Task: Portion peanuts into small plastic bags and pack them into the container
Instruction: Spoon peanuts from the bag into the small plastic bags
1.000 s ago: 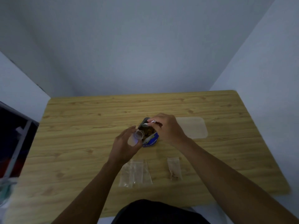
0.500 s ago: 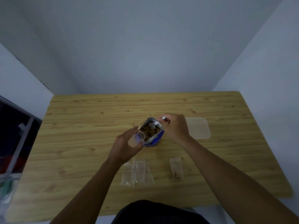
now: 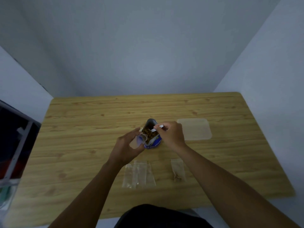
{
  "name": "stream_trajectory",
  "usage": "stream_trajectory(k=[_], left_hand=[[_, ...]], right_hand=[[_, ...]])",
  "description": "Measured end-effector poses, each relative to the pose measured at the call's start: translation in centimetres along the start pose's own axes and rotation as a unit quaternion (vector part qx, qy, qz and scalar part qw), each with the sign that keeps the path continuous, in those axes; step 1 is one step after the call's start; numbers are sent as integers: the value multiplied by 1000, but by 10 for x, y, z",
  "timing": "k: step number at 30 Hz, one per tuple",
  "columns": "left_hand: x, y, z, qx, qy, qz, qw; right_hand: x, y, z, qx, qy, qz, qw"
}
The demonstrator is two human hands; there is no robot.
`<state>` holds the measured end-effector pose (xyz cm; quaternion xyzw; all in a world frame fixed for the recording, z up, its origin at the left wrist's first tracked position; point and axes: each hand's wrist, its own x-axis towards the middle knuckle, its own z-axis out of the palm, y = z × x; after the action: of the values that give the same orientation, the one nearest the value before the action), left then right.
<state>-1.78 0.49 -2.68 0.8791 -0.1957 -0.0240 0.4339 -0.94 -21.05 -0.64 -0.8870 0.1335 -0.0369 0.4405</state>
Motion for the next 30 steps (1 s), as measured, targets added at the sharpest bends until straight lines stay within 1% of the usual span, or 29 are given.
stream_trajectory(k=[4,8,12,17,20,24,27,30], left_hand=[[-1,0,-1,-1,-1,-3,1000],[-2,1,0,-6,0,-9,1000],[-4,4,-2,-14,-6,-17,1000],[-2,8,-4,-19,11,-21,1000],[0,11,-3,-18,25,-47,998],[9,15,-4,-18,39,-92,995],[20,24,-5,7,41,-103,994],[30,35,-6,43,27,-107,993]], right_hand=[[2,2,-3,38,46,78,995],[0,4,-7,90,57,139,985],[-4,4,-7,149,70,198,966],[-1,10,-13,182,90,226,953],[1,12,-24,201,97,243,944],[1,13,-38,255,86,269,925],[4,13,-47,292,75,286,909],[8,11,-54,328,59,298,894]])
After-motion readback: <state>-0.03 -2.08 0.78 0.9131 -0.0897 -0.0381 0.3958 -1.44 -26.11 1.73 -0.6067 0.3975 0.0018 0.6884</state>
